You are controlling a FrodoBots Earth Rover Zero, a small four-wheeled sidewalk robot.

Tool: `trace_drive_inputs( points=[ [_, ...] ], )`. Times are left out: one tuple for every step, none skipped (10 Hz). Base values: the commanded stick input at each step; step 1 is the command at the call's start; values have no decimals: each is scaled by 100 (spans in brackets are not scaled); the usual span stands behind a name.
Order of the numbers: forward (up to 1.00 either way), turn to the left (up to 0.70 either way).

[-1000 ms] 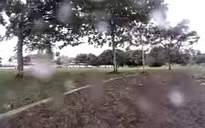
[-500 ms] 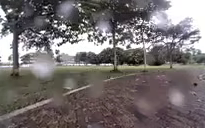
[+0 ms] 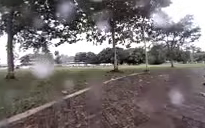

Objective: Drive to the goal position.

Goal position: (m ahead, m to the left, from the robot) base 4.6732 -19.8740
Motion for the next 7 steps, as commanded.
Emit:
trace_drive_inputs(
  points=[
    [70, 0],
    [70, 0],
    [70, 0],
    [70, 0],
    [70, 0],
    [70, 0],
    [70, 0]
  ],
)
